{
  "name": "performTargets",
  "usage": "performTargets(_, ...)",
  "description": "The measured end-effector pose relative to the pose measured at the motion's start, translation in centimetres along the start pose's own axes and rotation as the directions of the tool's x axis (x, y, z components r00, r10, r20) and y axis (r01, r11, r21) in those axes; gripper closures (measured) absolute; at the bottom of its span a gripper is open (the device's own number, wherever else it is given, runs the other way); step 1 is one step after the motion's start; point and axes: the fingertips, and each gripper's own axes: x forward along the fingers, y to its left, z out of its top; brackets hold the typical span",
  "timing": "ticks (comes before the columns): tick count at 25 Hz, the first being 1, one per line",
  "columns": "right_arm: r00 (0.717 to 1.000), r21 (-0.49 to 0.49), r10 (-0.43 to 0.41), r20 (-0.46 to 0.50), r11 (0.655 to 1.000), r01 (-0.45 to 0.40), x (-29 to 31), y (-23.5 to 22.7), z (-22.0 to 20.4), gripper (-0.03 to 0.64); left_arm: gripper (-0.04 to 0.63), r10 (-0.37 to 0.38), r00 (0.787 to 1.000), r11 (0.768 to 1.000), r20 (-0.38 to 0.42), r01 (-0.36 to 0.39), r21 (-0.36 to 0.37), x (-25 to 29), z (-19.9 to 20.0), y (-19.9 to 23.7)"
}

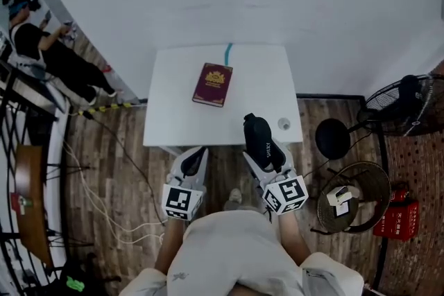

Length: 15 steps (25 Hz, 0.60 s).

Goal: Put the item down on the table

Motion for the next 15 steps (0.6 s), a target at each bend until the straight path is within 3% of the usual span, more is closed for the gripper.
performTargets(15, 0.999, 0.031, 0.039, -0.03, 0.999, -0.038, 4.4, -5.8, 0.2, 0.29, 0.577, 0.011, 1.0, 1.0, -0.024, -0.012, -0.003, 6.8, 0.4, 0.3)
